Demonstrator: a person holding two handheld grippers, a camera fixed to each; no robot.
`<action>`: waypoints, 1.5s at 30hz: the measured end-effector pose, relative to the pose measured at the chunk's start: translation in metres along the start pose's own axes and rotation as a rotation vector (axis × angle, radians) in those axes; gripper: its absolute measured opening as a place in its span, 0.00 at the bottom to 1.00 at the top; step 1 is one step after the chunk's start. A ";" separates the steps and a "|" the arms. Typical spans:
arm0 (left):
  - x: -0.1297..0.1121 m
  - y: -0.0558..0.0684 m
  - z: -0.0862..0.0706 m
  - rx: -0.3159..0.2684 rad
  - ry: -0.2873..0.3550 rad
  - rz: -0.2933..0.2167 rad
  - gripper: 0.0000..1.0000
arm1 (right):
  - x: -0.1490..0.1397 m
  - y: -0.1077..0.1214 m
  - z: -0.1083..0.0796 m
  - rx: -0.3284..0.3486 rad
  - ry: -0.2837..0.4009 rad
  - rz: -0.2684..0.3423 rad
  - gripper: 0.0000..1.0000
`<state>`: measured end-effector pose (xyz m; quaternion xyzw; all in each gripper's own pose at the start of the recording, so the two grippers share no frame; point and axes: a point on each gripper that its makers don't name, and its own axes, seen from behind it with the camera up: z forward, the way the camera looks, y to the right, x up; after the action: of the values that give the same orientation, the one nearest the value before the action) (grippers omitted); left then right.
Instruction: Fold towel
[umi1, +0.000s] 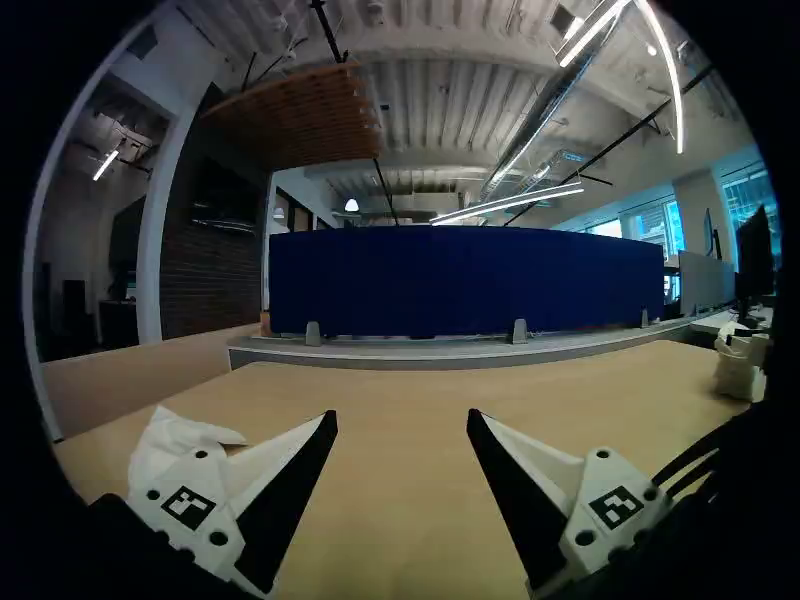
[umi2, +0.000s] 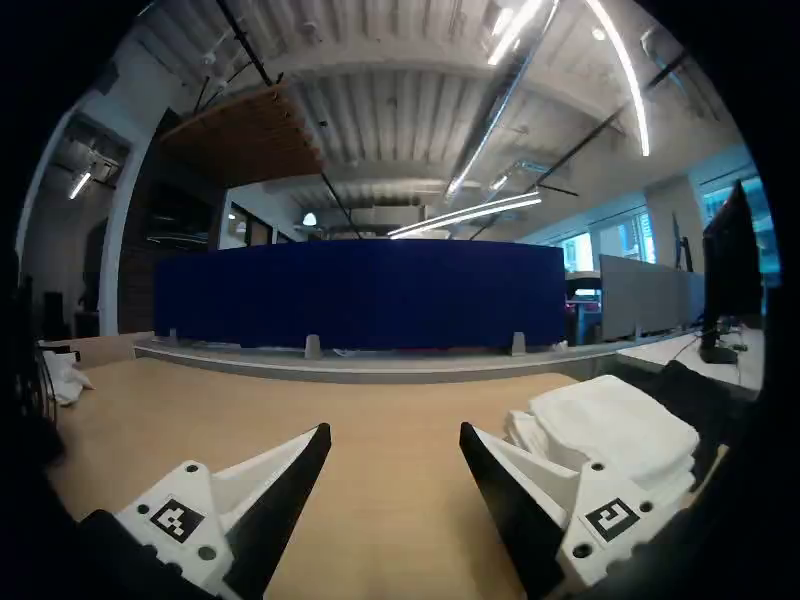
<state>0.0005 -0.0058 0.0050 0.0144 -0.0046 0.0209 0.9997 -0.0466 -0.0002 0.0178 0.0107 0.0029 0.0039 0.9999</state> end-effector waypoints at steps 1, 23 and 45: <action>0.000 0.000 0.000 0.000 0.000 0.000 0.96 | 0.000 0.001 0.000 -0.004 0.000 -0.001 1.00; -0.001 -0.001 0.000 0.000 0.000 0.000 0.96 | 0.000 0.000 -0.001 -0.002 -0.001 -0.003 1.00; -0.002 -0.001 -0.002 0.000 0.000 0.000 0.96 | 0.002 -0.001 0.001 -0.002 -0.003 -0.003 1.00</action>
<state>-0.0015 -0.0064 0.0031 0.0143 -0.0045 0.0210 0.9997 -0.0449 -0.0009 0.0184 0.0095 0.0015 0.0022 1.0000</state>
